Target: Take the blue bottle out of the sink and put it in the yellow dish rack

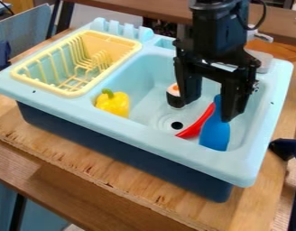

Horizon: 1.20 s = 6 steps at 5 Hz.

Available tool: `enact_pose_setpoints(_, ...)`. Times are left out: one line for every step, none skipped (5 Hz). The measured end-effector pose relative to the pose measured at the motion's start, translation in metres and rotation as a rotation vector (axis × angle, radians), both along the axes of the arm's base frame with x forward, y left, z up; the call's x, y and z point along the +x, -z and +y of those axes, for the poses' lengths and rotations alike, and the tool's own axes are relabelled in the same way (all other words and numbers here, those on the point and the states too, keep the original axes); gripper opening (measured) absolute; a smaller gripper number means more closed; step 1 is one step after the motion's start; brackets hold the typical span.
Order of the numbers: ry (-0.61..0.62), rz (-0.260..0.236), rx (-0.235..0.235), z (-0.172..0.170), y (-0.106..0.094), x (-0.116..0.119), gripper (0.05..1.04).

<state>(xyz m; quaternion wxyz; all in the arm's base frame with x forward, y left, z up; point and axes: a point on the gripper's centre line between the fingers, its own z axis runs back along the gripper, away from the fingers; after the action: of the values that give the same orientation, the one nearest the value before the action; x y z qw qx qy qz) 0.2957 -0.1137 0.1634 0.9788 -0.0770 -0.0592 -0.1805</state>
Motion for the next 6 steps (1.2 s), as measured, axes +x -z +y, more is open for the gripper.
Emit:
enact_pose_setpoints(0.027,-0.009,0.001,-0.009,0.000,-0.002,0.960)
enact_pose_setpoints(0.039,-0.007,-0.015,-0.013,0.000,-0.003,0.680)
enact_pose_setpoints(0.033,-0.010,-0.017,-0.014,0.000,-0.002,0.379)
enact_pose_setpoints(0.033,-0.003,-0.015,-0.014,0.001,-0.003,0.291)
enact_pose_setpoints(0.022,-0.001,-0.005,-0.012,0.001,-0.004,0.291)
enact_pose_setpoints(-0.005,-0.031,0.050,-0.001,-0.022,-0.017,0.291)
